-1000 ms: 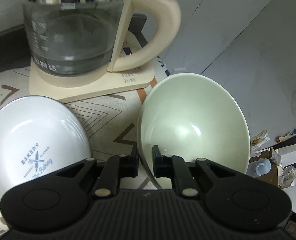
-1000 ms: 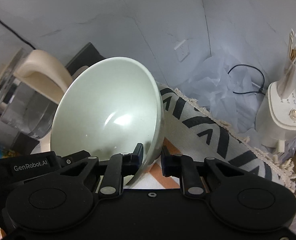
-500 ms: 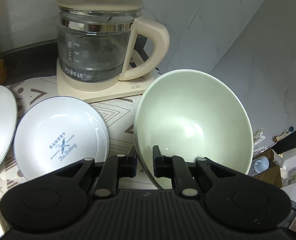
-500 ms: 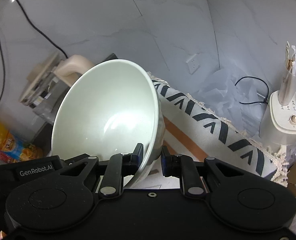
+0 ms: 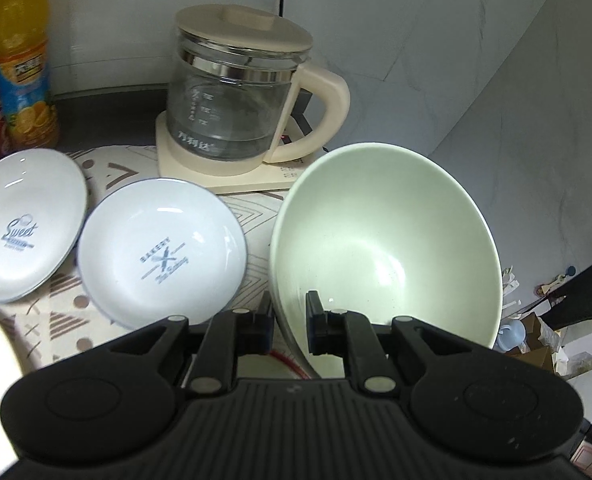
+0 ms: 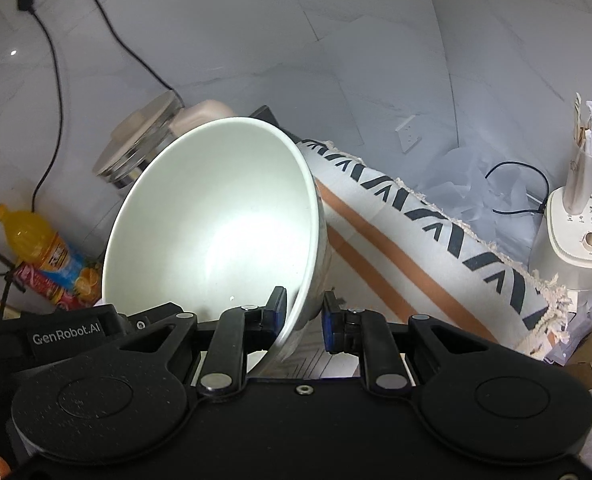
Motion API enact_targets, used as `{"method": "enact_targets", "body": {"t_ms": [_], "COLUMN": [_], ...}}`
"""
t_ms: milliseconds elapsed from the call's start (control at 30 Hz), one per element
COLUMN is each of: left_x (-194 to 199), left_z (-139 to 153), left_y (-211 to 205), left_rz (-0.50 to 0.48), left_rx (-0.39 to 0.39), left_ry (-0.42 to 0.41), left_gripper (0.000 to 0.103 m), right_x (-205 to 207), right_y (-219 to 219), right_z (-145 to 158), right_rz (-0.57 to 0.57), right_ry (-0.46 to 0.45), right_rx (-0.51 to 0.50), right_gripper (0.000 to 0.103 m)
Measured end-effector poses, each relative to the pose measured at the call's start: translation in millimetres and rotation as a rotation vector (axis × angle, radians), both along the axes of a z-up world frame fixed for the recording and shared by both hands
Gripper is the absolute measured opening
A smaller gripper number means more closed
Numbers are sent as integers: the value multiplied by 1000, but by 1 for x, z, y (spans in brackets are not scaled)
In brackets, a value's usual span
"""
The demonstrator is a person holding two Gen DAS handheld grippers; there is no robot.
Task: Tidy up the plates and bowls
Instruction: 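Lift the small green bowl with both grippers and carry it onto the bowl stack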
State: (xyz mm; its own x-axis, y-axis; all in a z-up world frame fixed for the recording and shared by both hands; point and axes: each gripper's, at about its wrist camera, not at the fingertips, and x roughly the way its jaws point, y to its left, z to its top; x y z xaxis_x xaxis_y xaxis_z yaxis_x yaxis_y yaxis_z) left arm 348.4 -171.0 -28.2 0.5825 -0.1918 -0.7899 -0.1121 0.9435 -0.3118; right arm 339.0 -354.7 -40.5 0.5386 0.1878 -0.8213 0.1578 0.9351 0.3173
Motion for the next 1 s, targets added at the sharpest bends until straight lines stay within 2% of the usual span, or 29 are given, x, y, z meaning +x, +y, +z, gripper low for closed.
{"method": "enact_targets", "body": {"t_ms": [267, 367, 767, 1000], "left_x": [-33, -45, -85, -94], "left_z": [0, -2, -11, -17], "left_y": [9, 12, 32, 42], "left_rz": [36, 46, 79, 91], "left_rx": [-4, -9, 10, -34], "left_ry": [2, 8, 43, 95], "left_gripper": [12, 15, 16, 16], "right_x": [-27, -37, -67, -78], "right_y": [13, 16, 36, 44], "right_z": [9, 11, 9, 6], "right_rz": [45, 57, 118, 142], "right_ry": [-10, -12, -24, -5], "right_rx": [-21, -26, -34, -39], "right_gripper": [18, 18, 18, 18]}}
